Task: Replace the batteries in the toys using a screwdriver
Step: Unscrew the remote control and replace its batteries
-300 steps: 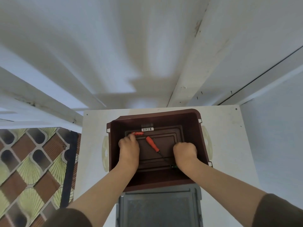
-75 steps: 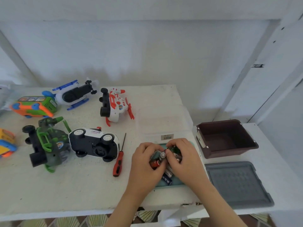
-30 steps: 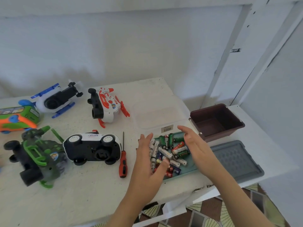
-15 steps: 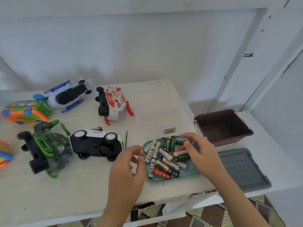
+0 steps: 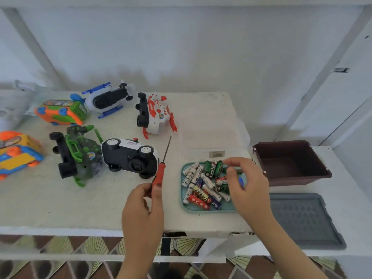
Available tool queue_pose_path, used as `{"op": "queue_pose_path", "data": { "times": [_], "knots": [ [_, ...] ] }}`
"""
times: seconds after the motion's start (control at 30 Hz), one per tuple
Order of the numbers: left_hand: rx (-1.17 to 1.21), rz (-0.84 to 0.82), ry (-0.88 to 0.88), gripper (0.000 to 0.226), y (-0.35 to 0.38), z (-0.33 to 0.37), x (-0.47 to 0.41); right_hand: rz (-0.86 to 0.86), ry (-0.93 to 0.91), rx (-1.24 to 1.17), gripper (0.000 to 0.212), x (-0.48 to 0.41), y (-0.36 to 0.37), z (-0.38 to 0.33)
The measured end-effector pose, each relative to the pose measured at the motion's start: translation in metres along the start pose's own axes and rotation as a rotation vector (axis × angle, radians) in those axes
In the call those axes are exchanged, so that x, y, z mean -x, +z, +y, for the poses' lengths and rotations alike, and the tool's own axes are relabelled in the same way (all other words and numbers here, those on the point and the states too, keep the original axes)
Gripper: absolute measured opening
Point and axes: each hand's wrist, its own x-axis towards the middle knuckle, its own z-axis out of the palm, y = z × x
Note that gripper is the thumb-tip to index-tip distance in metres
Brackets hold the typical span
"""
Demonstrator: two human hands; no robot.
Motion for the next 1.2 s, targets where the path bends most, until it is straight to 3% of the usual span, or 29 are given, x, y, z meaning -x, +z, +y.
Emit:
{"op": "queue_pose_path", "data": {
  "times": [0.07, 0.13, 0.23, 0.3, 0.4, 0.5, 0.6, 0.67, 0.7, 0.83, 0.9, 1.03, 1.2],
  "knots": [
    [0.099, 0.038, 0.047, 0.004, -0.001, 0.009, 0.008, 0.008, -0.038, -0.083, 0.018, 0.006, 0.007, -0.018],
    [0.151, 0.057, 0.134, 0.010, -0.001, 0.015, 0.011, -0.033, -0.012, -0.246, 0.027, 0.011, 0.017, -0.037],
    [0.128, 0.024, 0.302, 0.011, -0.001, 0.017, 0.008, -0.200, 0.180, -0.537, 0.046, 0.013, 0.032, -0.060],
    [0.102, 0.006, 0.365, 0.014, 0.000, 0.014, 0.004, -0.347, 0.255, -0.565, 0.038, 0.010, 0.039, -0.069],
    [0.083, -0.065, 0.401, 0.020, -0.008, 0.007, -0.005, -0.397, 0.236, -0.528, 0.016, 0.002, 0.047, -0.077],
    [0.060, -0.136, 0.446, 0.028, -0.028, -0.001, -0.027, -0.371, 0.301, -0.576, 0.022, -0.006, 0.054, -0.083],
    [-0.164, -0.047, 0.535, 0.036, -0.056, -0.004, -0.067, -0.305, 0.405, -0.560, 0.026, -0.016, 0.064, -0.086],
    [-0.386, -0.053, 0.559, 0.049, -0.074, -0.008, -0.097, -0.317, 0.386, -0.450, 0.017, -0.021, 0.071, -0.088],
    [-0.510, -0.089, 0.554, 0.054, -0.081, -0.010, -0.110, -0.336, 0.357, -0.364, 0.013, -0.023, 0.076, -0.090],
    [-0.835, -0.381, 0.440, 0.066, -0.095, -0.014, -0.154, -0.460, 0.349, -0.188, 0.030, -0.031, 0.100, -0.087],
    [-0.783, -0.434, 0.436, 0.056, -0.094, -0.014, -0.166, -0.461, 0.339, -0.164, 0.022, -0.034, 0.110, -0.087],
    [-0.665, -0.367, 0.571, 0.031, -0.100, -0.008, -0.170, -0.305, 0.313, -0.220, 0.026, -0.044, 0.115, -0.088],
    [-0.471, -0.375, 0.576, 0.043, -0.109, -0.007, -0.147, -0.177, 0.306, -0.487, 0.028, -0.078, 0.095, -0.106]
  ]
}}
